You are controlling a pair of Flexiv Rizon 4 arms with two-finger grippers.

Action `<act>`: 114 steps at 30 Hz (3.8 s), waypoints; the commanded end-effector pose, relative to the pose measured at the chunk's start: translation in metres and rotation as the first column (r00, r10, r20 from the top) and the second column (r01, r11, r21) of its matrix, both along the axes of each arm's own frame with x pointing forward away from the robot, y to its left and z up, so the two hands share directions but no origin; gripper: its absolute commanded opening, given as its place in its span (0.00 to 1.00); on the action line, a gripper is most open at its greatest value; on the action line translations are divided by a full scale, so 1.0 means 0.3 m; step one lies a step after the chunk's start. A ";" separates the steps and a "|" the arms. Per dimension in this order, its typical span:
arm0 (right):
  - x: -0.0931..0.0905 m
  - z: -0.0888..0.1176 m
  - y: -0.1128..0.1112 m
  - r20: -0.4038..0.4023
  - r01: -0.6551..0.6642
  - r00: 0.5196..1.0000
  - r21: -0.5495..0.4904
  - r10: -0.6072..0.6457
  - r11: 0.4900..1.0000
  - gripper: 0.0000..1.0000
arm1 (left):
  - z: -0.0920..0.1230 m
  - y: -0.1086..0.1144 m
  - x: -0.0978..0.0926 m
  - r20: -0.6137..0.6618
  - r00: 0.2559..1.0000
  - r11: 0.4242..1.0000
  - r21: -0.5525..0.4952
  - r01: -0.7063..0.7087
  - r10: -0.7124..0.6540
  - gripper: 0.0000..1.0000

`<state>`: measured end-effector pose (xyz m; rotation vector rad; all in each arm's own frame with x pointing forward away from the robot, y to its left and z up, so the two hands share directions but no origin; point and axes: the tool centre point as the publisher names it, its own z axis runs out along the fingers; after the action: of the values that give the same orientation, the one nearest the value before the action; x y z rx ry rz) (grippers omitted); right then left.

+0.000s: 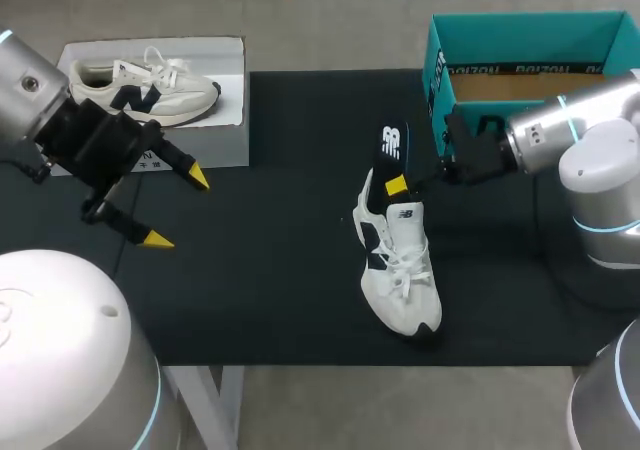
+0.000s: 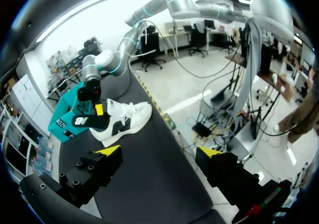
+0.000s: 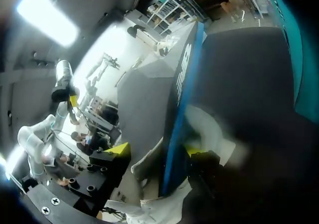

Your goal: Take the shoe out of the shoebox, open the shoe tongue, remove and reinsert the insole, then place the shoe into the shoebox

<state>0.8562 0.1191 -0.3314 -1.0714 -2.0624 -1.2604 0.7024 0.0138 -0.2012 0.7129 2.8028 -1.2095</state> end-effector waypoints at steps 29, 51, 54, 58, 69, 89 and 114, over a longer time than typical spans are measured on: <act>-0.066 -0.112 0.005 -0.081 -0.003 0.997 -0.010 0.002 1.000 0.00 | 0.000 0.001 0.000 0.000 1.000 1.000 0.003 0.001 -0.001 1.00; 0.038 -0.034 -0.013 -0.022 0.015 1.000 -0.033 -0.016 0.999 0.33 | 0.000 0.001 0.000 0.000 1.000 1.000 0.003 0.001 -0.001 1.00; 0.050 -0.026 -0.016 -0.014 0.016 1.000 -0.034 -0.017 0.999 0.05 | 0.000 0.001 0.000 0.000 1.000 1.000 0.003 0.001 -0.001 1.00; 0.053 -0.027 -0.021 -0.008 0.020 1.000 -0.038 -0.020 0.999 0.00 | 0.000 0.001 0.000 0.000 1.000 1.000 0.003 0.001 -0.001 1.00; -0.060 -0.090 -0.029 -0.062 0.020 0.998 -0.031 -0.022 0.999 0.00 | 0.000 0.001 0.000 0.000 1.000 1.000 0.003 0.001 -0.001 1.00; 0.006 -0.049 -0.035 -0.032 0.039 0.999 -0.043 -0.040 0.998 0.36 | 0.000 0.001 0.000 0.000 1.000 1.000 0.003 0.001 -0.001 1.00; -0.071 -0.101 -0.039 -0.065 0.025 0.997 -0.077 -0.030 0.997 0.00 | 0.000 0.001 0.000 0.000 1.000 1.000 0.003 0.001 -0.001 1.00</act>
<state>0.8403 0.1064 -0.3592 -1.1563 -2.0669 -1.1515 0.7024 0.0136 -0.2016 0.7125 2.8027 -1.2099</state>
